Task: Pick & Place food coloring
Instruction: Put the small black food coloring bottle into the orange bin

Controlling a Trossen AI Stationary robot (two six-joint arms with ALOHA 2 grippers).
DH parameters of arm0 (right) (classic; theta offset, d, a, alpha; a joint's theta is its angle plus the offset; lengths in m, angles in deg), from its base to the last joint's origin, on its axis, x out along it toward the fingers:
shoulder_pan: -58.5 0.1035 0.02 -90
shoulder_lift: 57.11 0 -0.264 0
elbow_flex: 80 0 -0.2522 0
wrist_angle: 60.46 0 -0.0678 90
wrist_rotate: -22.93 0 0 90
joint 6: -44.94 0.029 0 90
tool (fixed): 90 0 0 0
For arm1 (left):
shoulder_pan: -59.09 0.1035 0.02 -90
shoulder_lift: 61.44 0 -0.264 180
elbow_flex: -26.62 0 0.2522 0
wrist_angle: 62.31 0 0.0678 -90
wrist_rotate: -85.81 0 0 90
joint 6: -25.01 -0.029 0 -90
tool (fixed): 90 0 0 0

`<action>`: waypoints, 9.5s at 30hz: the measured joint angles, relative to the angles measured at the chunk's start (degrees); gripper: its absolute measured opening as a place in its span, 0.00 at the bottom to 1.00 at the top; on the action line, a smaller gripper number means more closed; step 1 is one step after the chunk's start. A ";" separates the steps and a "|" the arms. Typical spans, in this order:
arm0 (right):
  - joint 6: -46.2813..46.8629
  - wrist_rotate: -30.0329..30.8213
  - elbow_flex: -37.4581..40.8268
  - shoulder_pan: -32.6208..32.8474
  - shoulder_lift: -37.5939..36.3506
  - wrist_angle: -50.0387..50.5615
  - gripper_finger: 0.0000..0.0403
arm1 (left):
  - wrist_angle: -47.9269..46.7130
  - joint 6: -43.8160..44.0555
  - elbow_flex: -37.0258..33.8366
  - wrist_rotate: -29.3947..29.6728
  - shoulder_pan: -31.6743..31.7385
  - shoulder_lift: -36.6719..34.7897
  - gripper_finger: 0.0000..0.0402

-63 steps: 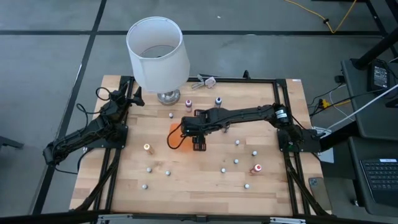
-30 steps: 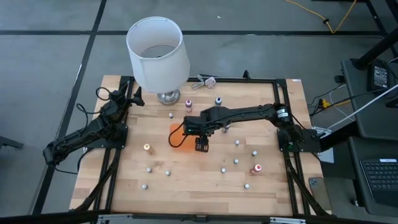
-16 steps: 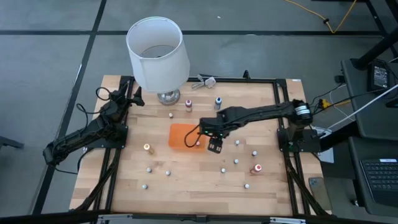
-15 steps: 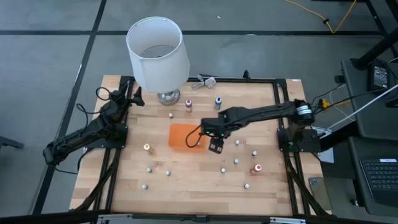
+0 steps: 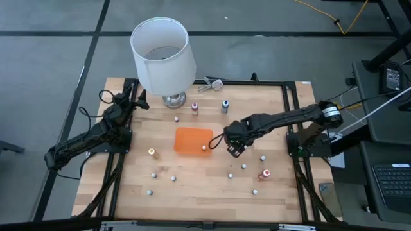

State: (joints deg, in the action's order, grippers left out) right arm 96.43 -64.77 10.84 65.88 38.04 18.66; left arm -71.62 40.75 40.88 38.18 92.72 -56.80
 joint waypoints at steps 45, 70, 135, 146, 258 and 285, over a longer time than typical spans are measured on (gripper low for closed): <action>2.27 0.57 18.91 -0.07 -0.34 -17.80 0.35 | 0.01 -0.01 -0.01 -0.01 0.01 -0.01 0.97; -10.60 -0.04 8.43 -1.75 -0.31 -8.73 0.16 | 0.03 0.01 -0.01 -0.01 -0.01 0.00 0.97; -52.20 -0.02 -58.79 -4.72 39.00 11.90 0.17 | 0.03 0.01 0.01 -0.01 -0.01 0.00 0.97; -56.67 0.00 -58.79 -2.65 44.18 9.42 0.17 | 0.01 0.01 -0.01 -0.01 -0.01 0.00 0.97; -36.73 -3.93 -59.60 -8.98 35.41 9.65 0.48 | -0.01 0.01 0.01 -0.01 0.01 0.00 0.97; -42.98 -2.87 -58.14 -3.36 31.66 3.93 0.50 | -0.09 -0.01 -0.01 -0.01 0.00 0.00 0.97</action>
State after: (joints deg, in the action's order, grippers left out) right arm 53.45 -67.64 -47.30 62.52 69.70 22.59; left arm -71.71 40.74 40.88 38.16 92.72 -56.80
